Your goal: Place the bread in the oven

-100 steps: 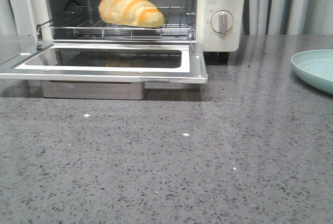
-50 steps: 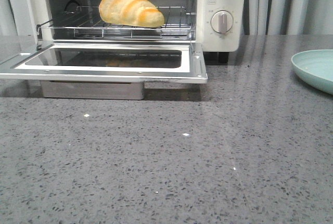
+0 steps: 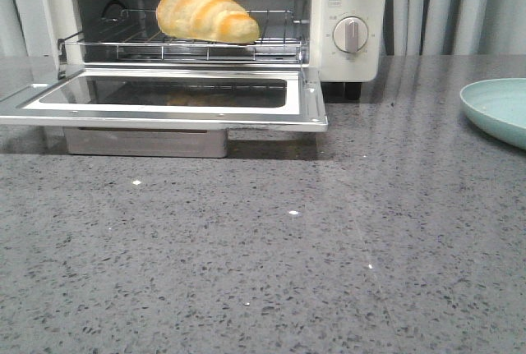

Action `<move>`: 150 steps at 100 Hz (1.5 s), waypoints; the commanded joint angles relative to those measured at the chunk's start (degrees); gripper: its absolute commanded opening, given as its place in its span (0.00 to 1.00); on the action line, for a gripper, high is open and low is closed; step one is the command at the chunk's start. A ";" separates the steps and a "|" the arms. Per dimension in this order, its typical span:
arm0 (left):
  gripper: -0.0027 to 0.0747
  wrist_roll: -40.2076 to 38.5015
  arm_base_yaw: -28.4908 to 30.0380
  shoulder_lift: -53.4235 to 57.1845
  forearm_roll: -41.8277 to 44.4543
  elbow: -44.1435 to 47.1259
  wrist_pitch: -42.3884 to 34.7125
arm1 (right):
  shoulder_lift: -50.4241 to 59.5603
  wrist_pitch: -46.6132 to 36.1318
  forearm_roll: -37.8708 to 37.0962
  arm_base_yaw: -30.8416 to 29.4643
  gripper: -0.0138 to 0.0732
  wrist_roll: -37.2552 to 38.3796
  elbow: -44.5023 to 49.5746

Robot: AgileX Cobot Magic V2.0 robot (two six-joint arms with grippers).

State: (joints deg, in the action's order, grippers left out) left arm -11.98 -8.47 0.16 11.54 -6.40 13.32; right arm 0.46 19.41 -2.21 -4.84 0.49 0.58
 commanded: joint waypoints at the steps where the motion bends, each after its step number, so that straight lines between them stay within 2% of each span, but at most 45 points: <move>1: 0.01 0.07 0.15 1.48 8.69 -1.41 -3.45 | 0.72 -1.14 -0.27 -0.42 0.08 -0.49 1.40; 6: 0.01 0.07 0.15 1.48 10.67 -1.41 -3.35 | 0.72 -1.14 -0.27 -0.42 0.08 -0.49 1.40; 37: 0.01 0.07 0.15 1.48 9.99 0.41 -3.62 | 0.72 -1.14 -0.27 -0.42 0.08 -0.49 1.40; 57: 0.01 0.20 2.77 1.48 -2.42 4.85 -3.20 | 0.72 -1.14 -0.27 -0.42 0.08 -0.49 1.40; 73: 0.01 0.44 6.38 1.48 -6.56 6.63 -4.24 | 0.72 -1.14 -0.27 -0.42 0.08 -0.49 1.40; 85: 0.01 5.93 6.83 1.48 -12.77 7.73 -4.40 | 0.72 -1.14 -0.27 -0.42 0.08 -0.49 1.40; 99: 0.01 10.05 6.83 1.48 -15.50 7.73 -3.27 | 0.72 -1.14 -0.27 -0.42 0.08 -0.49 1.40; 122: 0.01 12.29 6.83 1.48 -16.40 7.73 1.71 | 0.72 -1.14 -0.27 -0.42 0.08 -0.49 1.40; 150: 0.01 12.29 6.83 1.48 -16.40 7.73 1.71 | 0.72 -1.14 -0.27 -0.42 0.08 -0.49 1.40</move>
